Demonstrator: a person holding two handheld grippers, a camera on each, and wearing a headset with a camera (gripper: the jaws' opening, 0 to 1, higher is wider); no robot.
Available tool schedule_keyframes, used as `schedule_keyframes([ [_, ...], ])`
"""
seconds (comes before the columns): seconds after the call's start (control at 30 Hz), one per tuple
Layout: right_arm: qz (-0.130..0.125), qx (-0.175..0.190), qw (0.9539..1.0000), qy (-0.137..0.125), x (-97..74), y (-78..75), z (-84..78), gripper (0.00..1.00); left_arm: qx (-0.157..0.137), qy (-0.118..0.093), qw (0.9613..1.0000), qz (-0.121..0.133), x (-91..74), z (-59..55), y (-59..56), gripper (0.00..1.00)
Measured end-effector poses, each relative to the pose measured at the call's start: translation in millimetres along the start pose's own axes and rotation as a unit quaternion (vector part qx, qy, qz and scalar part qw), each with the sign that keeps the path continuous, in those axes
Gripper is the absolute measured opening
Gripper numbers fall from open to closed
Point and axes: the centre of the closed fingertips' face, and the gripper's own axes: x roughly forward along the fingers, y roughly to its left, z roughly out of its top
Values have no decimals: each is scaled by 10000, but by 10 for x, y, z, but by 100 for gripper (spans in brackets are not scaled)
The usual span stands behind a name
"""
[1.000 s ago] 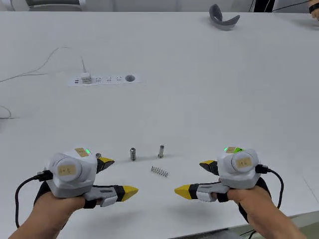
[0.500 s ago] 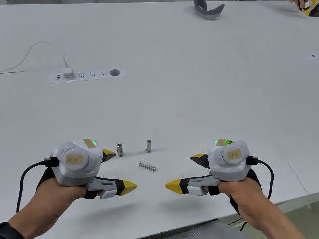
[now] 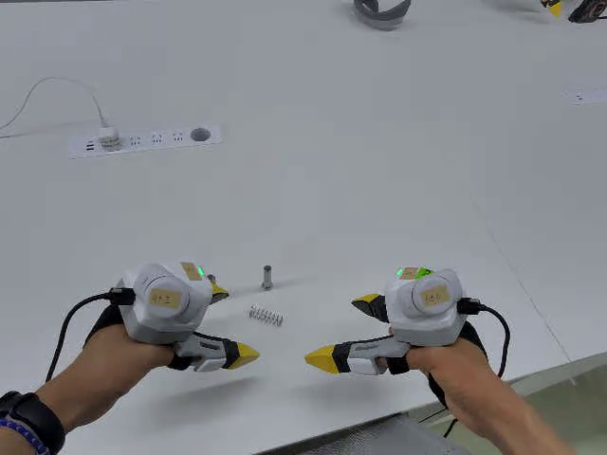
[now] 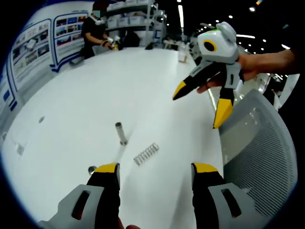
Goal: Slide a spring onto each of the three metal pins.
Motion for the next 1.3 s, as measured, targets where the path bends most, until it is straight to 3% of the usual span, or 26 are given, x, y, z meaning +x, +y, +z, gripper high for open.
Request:
schedule_keyframes([
  [0.7,76,-15,9999,77,13,-10,-17,76,-133,38,9996,-242,426,38,65,48],
  [0.93,113,-40,9998,127,32,23,-42,76,-215,73,9994,-278,477,-8,59,43],
  [1.1,130,-53,9998,102,21,16,-8,75,-278,11,9991,-308,470,-43,34,32],
  [1.3,102,-88,9999,94,12,-22,24,75,-240,136,9993,-255,481,-133,3,27],
])
